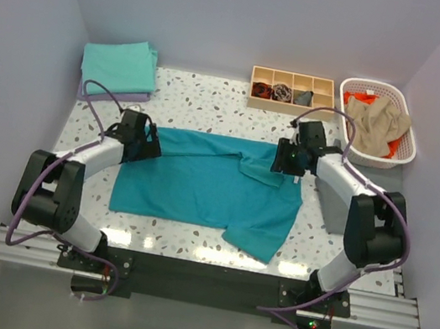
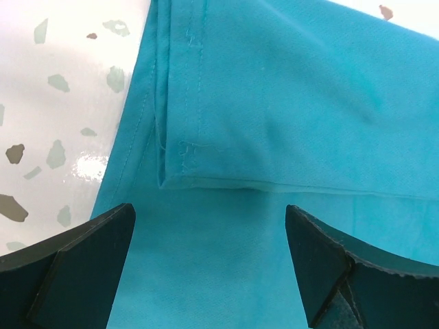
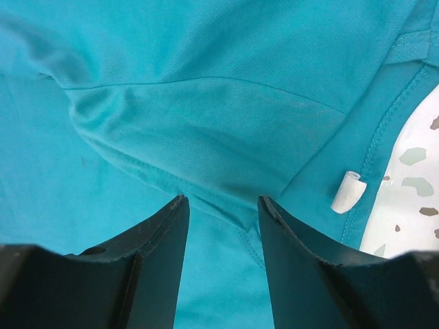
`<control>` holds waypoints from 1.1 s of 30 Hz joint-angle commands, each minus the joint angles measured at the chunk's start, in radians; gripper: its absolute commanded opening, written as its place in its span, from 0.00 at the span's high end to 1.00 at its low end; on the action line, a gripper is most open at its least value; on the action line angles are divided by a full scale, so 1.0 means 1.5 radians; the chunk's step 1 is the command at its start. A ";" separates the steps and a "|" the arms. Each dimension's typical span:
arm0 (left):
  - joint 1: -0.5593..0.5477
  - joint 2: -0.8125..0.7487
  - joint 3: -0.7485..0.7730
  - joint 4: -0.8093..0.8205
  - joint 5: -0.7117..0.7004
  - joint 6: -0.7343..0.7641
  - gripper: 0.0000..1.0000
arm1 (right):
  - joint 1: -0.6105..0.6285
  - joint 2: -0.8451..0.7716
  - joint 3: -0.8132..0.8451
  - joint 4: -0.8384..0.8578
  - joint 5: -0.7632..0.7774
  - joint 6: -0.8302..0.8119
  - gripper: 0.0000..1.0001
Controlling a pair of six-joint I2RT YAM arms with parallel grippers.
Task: Fold and stack the t-shirts
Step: Fold the tshirt
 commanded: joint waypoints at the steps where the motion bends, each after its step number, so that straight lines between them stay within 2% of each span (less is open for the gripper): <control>1: 0.007 -0.002 0.004 0.059 0.013 0.015 0.04 | 0.004 0.023 0.024 0.016 0.003 -0.001 0.51; 8: 0.016 0.035 0.015 0.099 0.020 0.023 0.06 | 0.003 0.052 0.040 0.016 0.012 -0.003 0.51; 23: 0.035 0.062 0.021 0.141 0.006 0.029 0.28 | 0.004 0.067 0.027 0.008 0.044 -0.006 0.51; 26: 0.038 0.059 0.021 0.142 0.001 0.031 0.38 | 0.004 0.079 0.035 -0.001 0.061 -0.007 0.52; 27: 0.037 0.059 0.019 0.141 0.000 0.031 0.46 | 0.004 0.082 0.037 -0.008 0.067 -0.008 0.52; 33: 0.044 0.055 0.016 0.137 -0.010 0.040 0.73 | 0.004 0.108 0.054 -0.032 0.089 -0.006 0.52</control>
